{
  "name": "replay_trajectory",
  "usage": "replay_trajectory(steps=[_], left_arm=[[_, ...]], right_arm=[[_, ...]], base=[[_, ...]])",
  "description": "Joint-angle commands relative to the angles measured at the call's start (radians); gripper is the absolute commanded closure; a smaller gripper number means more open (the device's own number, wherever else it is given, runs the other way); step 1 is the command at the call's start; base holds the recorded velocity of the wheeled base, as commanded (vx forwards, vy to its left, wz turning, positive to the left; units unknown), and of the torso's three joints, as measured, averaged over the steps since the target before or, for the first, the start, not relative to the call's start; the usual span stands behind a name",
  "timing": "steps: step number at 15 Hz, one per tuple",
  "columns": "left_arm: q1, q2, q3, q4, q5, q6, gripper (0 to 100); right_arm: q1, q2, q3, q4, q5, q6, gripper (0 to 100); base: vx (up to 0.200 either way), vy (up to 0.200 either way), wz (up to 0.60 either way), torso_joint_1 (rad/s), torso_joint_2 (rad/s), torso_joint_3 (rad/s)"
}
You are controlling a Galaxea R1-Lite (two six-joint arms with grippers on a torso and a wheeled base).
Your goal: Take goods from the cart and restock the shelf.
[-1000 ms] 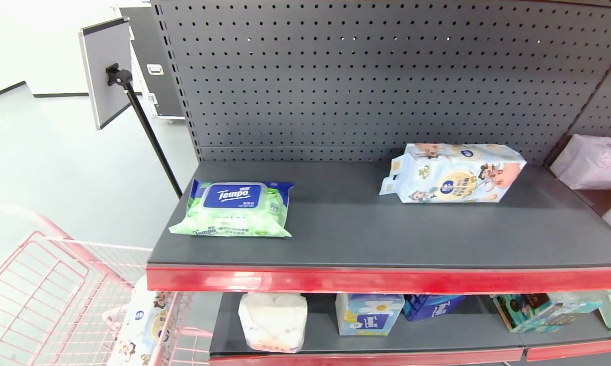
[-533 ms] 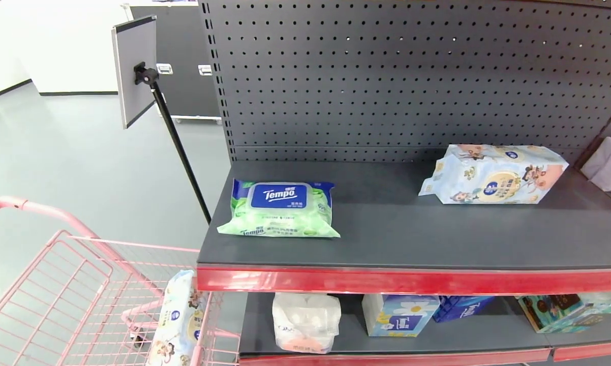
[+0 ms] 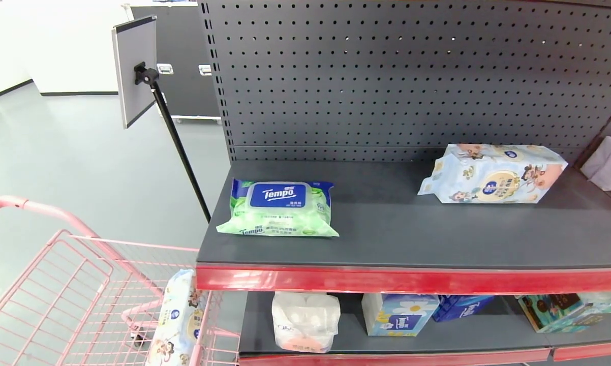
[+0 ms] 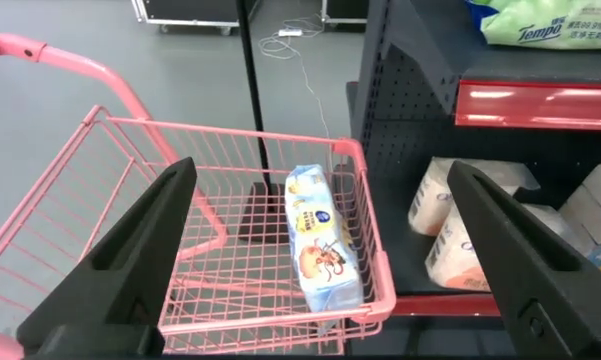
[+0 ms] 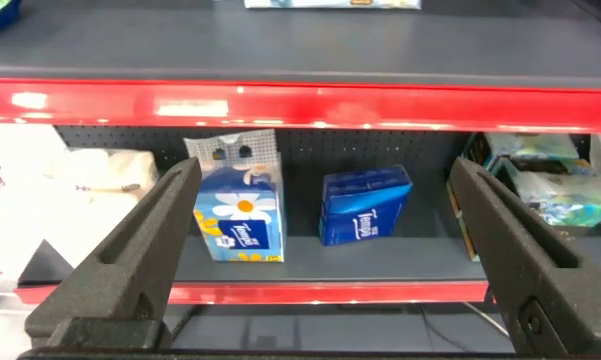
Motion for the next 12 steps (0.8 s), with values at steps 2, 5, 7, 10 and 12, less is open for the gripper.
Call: replay_trajectory(steps=[2,5,7,10,12], left_arm=[[0.0,0.001,0.0,0.0,0.0,0.0,0],[0.0,0.001,0.0,-0.002,0.0,0.002,0],[0.0,0.001,0.002,0.0,0.0,0.002,0],[0.0,0.001,0.0,-0.002,0.0,0.002,0],[0.0,0.001,0.0,-0.002,0.0,0.003,0]], right_arm=[[0.001,0.0,0.0,0.0,0.0,0.0,0],[0.001,0.0,-0.001,0.0,0.0,0.0,0],[0.001,0.0,0.0,0.0,0.0,0.0,0],[0.001,0.0,0.0,0.0,-0.001,0.0,0],[0.001,0.0,0.0,0.0,0.0,0.0,0]], base=[[0.0,0.0,0.0,0.0,0.0,0.0],[0.0,0.2,0.0,0.001,0.0,0.002],[0.0,0.2,0.0,0.014,0.0,-0.002],[0.0,0.2,0.0,-0.001,0.0,0.002],[0.0,0.2,0.0,0.002,0.0,0.0]])
